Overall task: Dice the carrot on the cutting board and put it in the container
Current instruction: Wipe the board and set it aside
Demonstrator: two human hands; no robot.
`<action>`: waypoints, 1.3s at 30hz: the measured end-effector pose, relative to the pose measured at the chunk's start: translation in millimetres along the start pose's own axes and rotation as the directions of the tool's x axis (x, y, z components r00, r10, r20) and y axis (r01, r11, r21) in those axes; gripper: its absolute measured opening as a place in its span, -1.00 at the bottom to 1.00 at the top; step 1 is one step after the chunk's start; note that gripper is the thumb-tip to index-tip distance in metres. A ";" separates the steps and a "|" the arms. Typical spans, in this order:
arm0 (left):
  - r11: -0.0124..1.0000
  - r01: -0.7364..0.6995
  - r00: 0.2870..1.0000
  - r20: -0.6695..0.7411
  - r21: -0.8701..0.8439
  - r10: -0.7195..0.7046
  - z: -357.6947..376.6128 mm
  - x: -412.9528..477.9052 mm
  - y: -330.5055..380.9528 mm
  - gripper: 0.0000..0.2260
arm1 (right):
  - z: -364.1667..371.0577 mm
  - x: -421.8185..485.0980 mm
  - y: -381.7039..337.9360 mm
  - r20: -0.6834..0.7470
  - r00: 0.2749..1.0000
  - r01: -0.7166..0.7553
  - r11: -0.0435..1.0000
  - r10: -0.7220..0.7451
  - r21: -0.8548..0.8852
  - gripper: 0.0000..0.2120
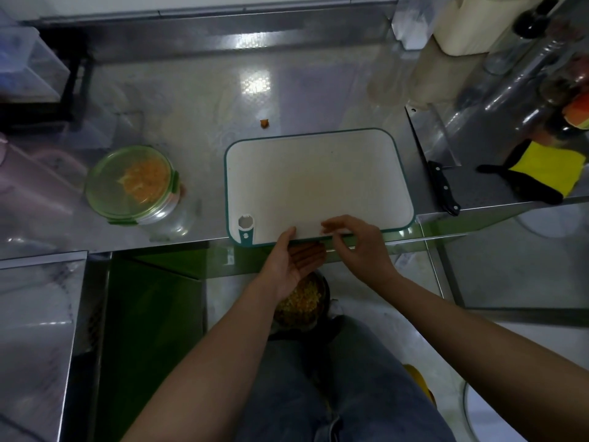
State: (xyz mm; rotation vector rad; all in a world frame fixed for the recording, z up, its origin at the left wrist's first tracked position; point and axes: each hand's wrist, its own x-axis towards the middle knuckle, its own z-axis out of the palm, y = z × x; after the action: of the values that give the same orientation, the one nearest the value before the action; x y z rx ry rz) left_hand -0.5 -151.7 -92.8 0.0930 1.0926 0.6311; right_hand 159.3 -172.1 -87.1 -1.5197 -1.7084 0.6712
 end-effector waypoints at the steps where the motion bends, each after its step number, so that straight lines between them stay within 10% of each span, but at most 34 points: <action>1: 1.000 0.002 1.000 -0.007 -0.001 -0.002 0.0 -0.3 0.5 -0.52 | 0.2 2.4 1.5 -0.036 0.999 -0.006 0.998 0.004 -0.057 -0.76; 6: 0.998 0.013 1.000 0.006 -0.065 -0.013 5.1 -1.1 3.9 -0.55 | 2.2 12.6 17.7 0.034 0.997 0.070 0.942 -0.062 -0.329 -0.75; 32: 0.998 -0.001 1.000 0.003 0.069 0.001 -3.5 -0.8 1.4 -0.61 | 5.3 11.4 3.4 0.279 0.958 0.150 0.950 -0.072 -0.272 -0.90; 39: 0.958 -0.032 0.999 -0.018 0.285 0.039 -23.6 6.0 -10.2 -0.63 | 7.5 7.2 5.7 0.129 0.987 0.116 0.975 -0.092 -0.191 -0.81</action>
State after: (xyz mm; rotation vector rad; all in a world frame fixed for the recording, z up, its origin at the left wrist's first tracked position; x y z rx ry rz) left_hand -14.3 -162.5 -112.6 0.3555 1.2015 0.5042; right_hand 156.5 -163.4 -94.7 -1.5369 -1.9812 0.5598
